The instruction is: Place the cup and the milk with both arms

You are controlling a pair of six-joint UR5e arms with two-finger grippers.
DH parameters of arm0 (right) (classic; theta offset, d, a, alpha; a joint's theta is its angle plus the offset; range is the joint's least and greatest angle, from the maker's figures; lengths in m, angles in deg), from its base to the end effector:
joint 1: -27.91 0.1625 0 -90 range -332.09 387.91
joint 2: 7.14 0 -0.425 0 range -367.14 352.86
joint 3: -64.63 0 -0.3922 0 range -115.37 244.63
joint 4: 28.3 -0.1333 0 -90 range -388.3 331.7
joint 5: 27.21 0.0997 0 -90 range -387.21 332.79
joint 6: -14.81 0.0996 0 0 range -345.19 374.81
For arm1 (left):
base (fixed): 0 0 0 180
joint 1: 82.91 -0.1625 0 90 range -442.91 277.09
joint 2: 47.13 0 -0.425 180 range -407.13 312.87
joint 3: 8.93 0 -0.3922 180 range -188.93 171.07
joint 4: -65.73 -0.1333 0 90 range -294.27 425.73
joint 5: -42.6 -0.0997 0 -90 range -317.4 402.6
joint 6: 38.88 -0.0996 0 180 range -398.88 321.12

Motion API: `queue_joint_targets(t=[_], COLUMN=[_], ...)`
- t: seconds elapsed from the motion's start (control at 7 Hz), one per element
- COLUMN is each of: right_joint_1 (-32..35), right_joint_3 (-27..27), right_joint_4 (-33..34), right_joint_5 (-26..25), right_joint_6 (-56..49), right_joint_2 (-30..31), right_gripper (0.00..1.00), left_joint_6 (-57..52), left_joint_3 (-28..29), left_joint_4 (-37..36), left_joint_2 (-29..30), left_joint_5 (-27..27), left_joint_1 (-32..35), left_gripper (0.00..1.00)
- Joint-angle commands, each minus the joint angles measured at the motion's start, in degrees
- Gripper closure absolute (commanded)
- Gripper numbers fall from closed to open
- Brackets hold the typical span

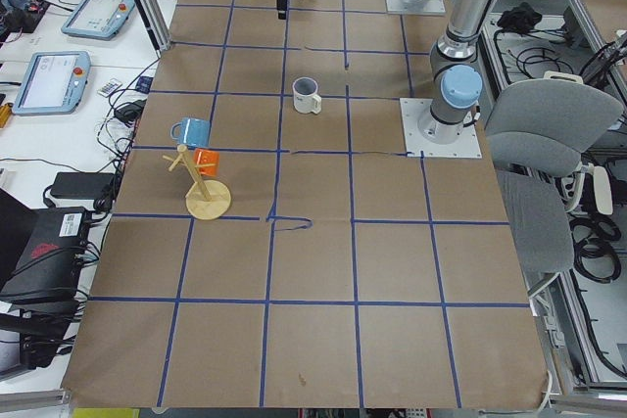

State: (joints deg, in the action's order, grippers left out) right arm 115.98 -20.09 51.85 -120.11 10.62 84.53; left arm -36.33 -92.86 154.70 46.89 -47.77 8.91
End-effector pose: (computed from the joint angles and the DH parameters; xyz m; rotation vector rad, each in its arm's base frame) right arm 0.1123 -0.4755 0.5304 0.0630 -3.0920 -0.0824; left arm -0.1493 -0.5222 0.5064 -0.0203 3.1360 -0.0846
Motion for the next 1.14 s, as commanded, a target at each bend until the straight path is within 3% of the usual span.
queue_joint_targets(t=[0.0, 1.0], right_joint_1=[0.0, -1.23], right_joint_3=[0.0, -0.18], right_joint_4=[0.09, 0.17], right_joint_5=[0.0, 0.17], right_joint_6=[-0.12, -0.2], right_joint_2=[0.0, -0.88], right_gripper=[0.0, 0.0], left_joint_6=[0.0, -2.79], left_joint_3=[-0.1, -0.88], left_joint_4=[0.06, 0.59], left_joint_2=[0.02, 0.55], left_joint_5=[-0.07, 0.28], left_joint_1=[-0.06, -0.23], left_gripper=[0.0, 0.0])
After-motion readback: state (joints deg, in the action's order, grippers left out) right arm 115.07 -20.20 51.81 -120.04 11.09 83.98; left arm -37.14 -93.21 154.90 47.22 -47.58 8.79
